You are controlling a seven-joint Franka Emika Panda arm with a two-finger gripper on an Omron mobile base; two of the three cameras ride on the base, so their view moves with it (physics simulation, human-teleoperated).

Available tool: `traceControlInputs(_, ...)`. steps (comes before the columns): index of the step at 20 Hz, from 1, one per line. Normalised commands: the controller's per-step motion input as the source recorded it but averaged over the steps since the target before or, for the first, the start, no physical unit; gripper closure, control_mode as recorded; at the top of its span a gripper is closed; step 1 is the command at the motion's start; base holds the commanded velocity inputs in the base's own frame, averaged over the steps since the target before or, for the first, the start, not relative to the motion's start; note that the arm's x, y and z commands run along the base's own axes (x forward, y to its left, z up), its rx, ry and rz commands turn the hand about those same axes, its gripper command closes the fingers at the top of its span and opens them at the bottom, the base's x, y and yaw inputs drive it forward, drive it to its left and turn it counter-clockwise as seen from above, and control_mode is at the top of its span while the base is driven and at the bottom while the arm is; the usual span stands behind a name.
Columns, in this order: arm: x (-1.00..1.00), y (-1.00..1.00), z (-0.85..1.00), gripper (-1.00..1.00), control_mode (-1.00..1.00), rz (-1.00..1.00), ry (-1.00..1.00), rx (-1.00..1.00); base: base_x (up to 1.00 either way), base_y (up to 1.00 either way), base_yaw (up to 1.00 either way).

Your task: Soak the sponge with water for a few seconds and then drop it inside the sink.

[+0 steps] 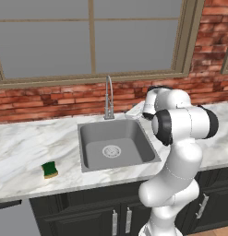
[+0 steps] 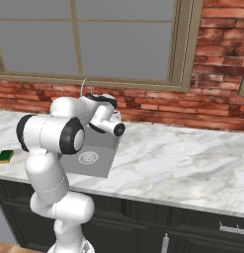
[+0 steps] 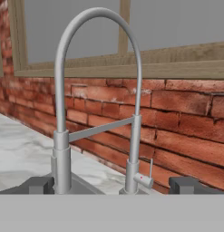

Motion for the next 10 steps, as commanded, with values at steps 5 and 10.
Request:
traceControlInputs(5,0.25,0.1,0.0,-1.0,-1.0,0.0,0.0,0.0,0.0,0.0,0.0)
traceControlInputs(10,0.23,0.09,-0.01,-1.0,-1.0,0.0,0.0,0.0,0.0,0.0,0.0)
